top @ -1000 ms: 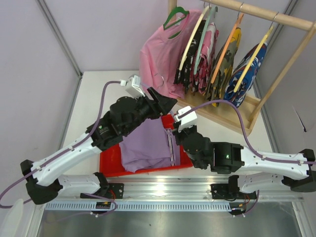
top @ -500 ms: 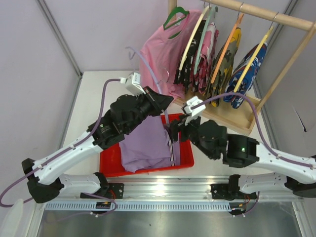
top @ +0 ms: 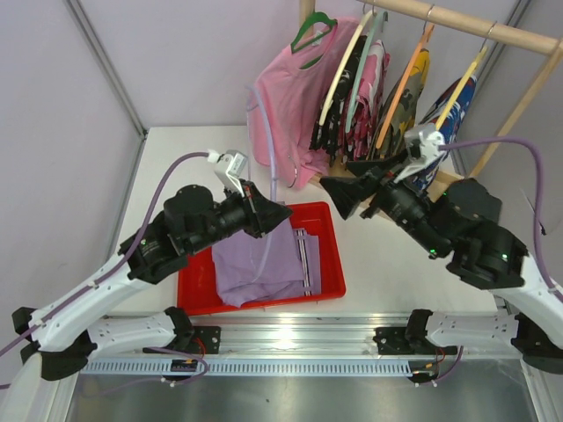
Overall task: Remove the trousers from the hanger
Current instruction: Pass the hanger from the left arm to the right, then pass the hanger from the right arm to the left
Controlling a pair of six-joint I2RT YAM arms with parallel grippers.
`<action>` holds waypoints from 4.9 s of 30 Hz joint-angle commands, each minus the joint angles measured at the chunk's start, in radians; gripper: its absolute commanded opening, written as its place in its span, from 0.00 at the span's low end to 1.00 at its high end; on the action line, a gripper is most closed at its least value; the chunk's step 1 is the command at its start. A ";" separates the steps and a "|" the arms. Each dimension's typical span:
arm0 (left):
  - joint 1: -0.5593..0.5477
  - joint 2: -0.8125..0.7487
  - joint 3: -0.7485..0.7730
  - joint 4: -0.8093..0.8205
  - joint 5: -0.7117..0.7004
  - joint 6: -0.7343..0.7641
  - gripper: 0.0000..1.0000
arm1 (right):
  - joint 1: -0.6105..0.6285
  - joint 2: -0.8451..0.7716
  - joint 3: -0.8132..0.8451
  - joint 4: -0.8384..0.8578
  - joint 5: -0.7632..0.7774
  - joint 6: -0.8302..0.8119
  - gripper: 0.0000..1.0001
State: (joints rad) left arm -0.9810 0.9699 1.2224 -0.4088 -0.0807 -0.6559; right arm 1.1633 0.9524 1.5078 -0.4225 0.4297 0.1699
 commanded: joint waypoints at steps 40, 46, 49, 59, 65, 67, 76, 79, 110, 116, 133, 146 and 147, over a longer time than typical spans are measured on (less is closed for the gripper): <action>0.004 -0.008 -0.077 0.074 0.303 0.095 0.21 | -0.136 0.112 -0.360 0.567 -0.327 0.330 0.04; 0.005 -0.069 -0.044 -0.016 0.116 0.096 0.76 | -0.134 0.103 -0.356 0.536 -0.200 0.319 0.00; 0.004 -0.086 -0.017 -0.071 0.032 0.107 0.82 | -0.134 0.117 -0.348 0.525 -0.138 0.330 0.00; -0.001 -0.163 -0.096 -0.053 -0.148 0.071 0.82 | -0.137 0.174 -0.336 0.634 -0.052 0.385 0.00; -0.001 -0.165 -0.100 -0.109 -0.197 0.104 0.82 | -0.152 0.264 -0.224 0.634 -0.112 0.365 0.00; -0.001 -0.168 -0.101 -0.143 -0.227 0.104 0.83 | -0.160 0.293 -0.202 0.642 -0.120 0.370 0.00; -0.001 -0.255 -0.211 0.036 -0.272 0.260 0.84 | -0.228 0.401 -0.077 0.656 -0.080 0.494 0.00; -0.001 -0.246 -0.227 0.122 -0.321 0.346 0.83 | -0.240 0.416 -0.069 0.682 -0.075 0.534 0.00; 0.145 -0.132 -0.382 0.613 0.008 0.549 0.53 | -0.287 0.468 0.026 0.674 -0.091 0.665 0.00; 0.192 -0.106 -0.377 0.630 0.111 0.530 0.53 | -0.287 0.474 0.026 0.676 -0.103 0.686 0.00; 0.234 -0.037 -0.412 0.778 0.162 0.510 0.50 | -0.287 0.453 -0.009 0.694 -0.088 0.741 0.00; 0.235 -0.016 -0.452 0.903 0.176 0.530 0.40 | -0.292 0.468 -0.009 0.689 -0.086 0.821 0.00; 0.235 -0.014 -0.454 0.906 0.177 0.532 0.37 | -0.294 0.470 -0.009 0.689 -0.085 0.821 0.00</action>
State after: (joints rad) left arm -0.7547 0.9497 0.7742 0.4129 0.0795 -0.1326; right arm 0.8650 1.4315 1.4849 0.1783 0.3386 0.9424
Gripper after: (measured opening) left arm 0.390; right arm 0.059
